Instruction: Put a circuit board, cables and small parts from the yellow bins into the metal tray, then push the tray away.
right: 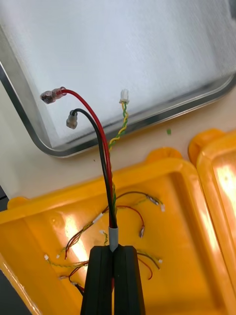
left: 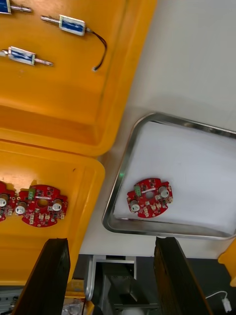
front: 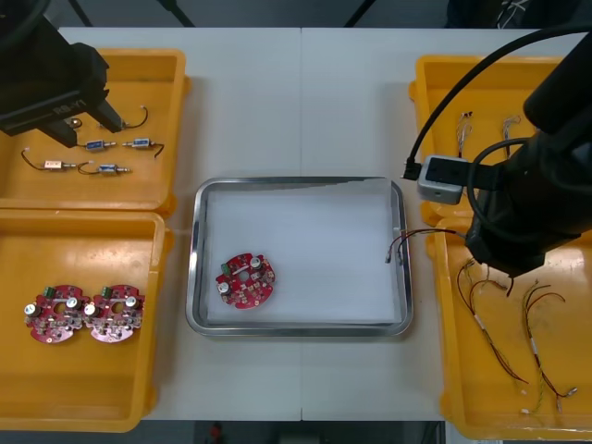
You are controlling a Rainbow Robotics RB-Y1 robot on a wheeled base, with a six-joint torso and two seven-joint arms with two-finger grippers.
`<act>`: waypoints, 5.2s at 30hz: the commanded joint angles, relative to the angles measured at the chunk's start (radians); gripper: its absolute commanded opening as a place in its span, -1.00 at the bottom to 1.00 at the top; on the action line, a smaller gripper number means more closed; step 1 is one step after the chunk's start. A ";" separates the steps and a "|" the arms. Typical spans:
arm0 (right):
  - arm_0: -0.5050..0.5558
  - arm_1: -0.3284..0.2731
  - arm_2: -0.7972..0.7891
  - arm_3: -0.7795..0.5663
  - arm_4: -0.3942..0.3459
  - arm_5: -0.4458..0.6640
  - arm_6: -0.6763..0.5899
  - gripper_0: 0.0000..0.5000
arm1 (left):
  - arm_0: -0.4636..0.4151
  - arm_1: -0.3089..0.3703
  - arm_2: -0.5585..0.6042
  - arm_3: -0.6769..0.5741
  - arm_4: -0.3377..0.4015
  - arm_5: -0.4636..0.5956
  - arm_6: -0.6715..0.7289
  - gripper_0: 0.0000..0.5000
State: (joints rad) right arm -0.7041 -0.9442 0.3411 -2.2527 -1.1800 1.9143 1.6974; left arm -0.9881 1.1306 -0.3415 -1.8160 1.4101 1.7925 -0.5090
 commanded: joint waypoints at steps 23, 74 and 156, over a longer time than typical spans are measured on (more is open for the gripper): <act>-0.299 0.298 0.552 0.268 0.226 -0.264 0.289 -1.00 | -0.050 0.049 0.035 0.501 -0.284 -0.110 -0.365 1.00; -0.256 0.262 0.661 0.374 0.247 -0.449 0.280 1.00 | -0.365 -0.308 -0.114 1.319 -0.609 -0.634 0.353 1.00; -0.195 -0.062 -0.197 1.091 0.304 -0.479 -0.196 1.00 | -0.212 -0.479 -0.258 1.512 -0.724 -1.022 0.262 1.00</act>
State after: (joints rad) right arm -0.8271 -0.9619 0.1309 -1.2010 -0.8801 1.4697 1.4701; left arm -1.2086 0.6694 -0.5705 -0.3045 0.6925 0.7834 -0.2275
